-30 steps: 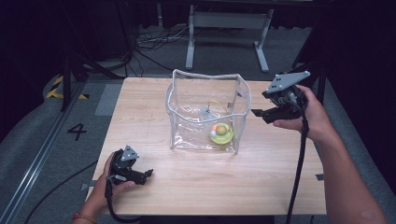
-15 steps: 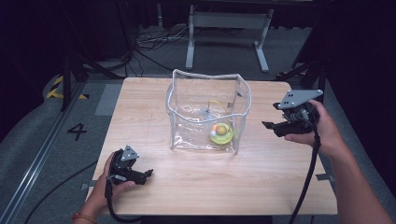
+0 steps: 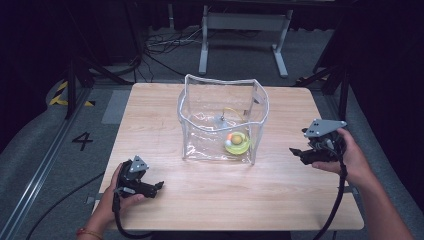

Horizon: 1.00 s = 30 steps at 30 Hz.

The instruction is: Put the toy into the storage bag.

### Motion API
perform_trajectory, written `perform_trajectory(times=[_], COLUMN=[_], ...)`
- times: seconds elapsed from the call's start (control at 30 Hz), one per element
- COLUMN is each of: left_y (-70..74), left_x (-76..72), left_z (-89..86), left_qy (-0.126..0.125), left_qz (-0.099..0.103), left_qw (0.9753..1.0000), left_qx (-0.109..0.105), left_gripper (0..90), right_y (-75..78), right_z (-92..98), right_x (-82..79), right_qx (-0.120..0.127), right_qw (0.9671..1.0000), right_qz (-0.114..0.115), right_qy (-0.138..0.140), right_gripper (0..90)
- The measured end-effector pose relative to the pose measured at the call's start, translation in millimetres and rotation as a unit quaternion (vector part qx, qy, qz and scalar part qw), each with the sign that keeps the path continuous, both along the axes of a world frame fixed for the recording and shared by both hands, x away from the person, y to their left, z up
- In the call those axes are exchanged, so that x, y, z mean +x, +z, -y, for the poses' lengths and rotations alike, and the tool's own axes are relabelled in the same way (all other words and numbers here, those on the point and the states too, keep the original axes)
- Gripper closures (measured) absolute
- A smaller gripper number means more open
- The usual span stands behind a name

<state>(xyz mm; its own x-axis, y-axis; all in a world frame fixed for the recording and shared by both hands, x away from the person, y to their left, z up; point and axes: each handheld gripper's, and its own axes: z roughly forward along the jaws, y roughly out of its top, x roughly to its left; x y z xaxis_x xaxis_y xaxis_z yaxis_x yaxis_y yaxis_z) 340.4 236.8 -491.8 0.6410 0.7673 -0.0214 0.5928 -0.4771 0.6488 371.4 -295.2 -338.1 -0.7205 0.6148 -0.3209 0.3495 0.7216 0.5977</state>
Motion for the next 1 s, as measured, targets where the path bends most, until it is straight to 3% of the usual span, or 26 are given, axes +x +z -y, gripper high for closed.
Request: perform_trajectory(times=[0.47,0.53,1.0], left_y=[0.0,0.0,-0.2], left_x=[-0.1,-0.3,-0.7], left_z=[0.1,0.1,0.4], left_qy=[0.001,0.002,0.005], left_qz=[0.002,0.001,-0.001], left_qw=[1.0,1.0,1.0], left_qx=[0.001,0.0,-0.002], left_gripper=[0.2,0.2,0.2], right_y=[-52.7,-58.9,-112.0], right_z=[36.6,40.0,74.0], right_x=[-15.8,-17.4,-34.0], right_qx=[0.029,0.022,0.061], right_qw=[0.9989,0.9988,0.9953], right_qz=[-0.005,-0.003,-0.008], right_qy=[-0.038,-0.044,-0.075], right_gripper=[24.1,23.1,21.3])
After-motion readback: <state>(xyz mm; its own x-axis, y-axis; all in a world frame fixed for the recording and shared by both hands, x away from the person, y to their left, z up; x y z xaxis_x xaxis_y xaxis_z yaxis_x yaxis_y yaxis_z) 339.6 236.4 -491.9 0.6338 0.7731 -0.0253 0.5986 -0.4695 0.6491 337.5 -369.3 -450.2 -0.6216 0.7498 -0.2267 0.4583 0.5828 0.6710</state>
